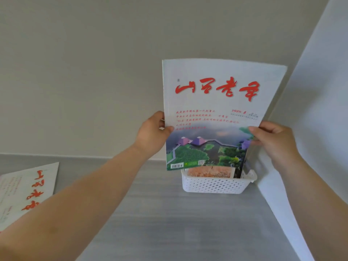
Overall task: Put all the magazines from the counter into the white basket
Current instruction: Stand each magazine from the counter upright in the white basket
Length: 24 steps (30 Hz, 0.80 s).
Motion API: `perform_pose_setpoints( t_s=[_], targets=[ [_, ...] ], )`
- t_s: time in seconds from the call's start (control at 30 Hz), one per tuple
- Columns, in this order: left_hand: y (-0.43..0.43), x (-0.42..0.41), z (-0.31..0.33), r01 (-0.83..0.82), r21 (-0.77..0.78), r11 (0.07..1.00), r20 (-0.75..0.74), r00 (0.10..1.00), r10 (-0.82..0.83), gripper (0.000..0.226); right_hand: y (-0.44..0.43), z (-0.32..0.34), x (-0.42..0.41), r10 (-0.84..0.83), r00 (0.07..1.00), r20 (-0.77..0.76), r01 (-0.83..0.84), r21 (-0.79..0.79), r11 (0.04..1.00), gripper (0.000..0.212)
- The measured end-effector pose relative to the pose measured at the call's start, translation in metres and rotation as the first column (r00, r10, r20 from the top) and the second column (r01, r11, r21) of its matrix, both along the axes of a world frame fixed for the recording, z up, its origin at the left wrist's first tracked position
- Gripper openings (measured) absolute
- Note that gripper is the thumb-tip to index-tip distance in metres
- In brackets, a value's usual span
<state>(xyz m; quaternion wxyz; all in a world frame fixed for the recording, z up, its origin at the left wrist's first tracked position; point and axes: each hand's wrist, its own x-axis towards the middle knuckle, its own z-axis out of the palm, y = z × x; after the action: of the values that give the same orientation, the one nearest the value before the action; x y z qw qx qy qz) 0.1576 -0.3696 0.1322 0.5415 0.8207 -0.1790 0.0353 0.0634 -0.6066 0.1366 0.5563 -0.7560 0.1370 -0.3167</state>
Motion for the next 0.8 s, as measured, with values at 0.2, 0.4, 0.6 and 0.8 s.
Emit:
perform_pose_setpoints(
  t_s=[0.2, 0.4, 0.6, 0.8],
  targets=[
    [-0.046, 0.015, -0.017, 0.023, 0.016, 1.000, -0.025, 0.999, -0.022, 0.024, -0.039, -0.019, 0.011, -0.082, 0.996, 0.025, 0.082, 0.011, 0.997, 0.027],
    [-0.070, 0.022, -0.039, 0.025, 0.083, 0.996, -0.044, 0.999, -0.021, 0.008, -0.060, -0.056, 0.014, -0.139, 0.990, -0.019, 0.140, 0.099, 0.985, 0.029],
    [-0.085, 0.029, -0.039, 0.069, 0.119, 0.990, -0.026, 0.997, -0.066, 0.009, -0.076, -0.066, 0.019, -0.138, 0.990, -0.037, 0.142, 0.153, 0.978, 0.031],
    [-0.097, 0.032, -0.053, 0.084, 0.154, 0.985, -0.092, 0.993, -0.071, 0.011, -0.087, -0.070, 0.025, -0.126, 0.989, -0.079, 0.138, 0.179, 0.974, 0.028]
  ],
)
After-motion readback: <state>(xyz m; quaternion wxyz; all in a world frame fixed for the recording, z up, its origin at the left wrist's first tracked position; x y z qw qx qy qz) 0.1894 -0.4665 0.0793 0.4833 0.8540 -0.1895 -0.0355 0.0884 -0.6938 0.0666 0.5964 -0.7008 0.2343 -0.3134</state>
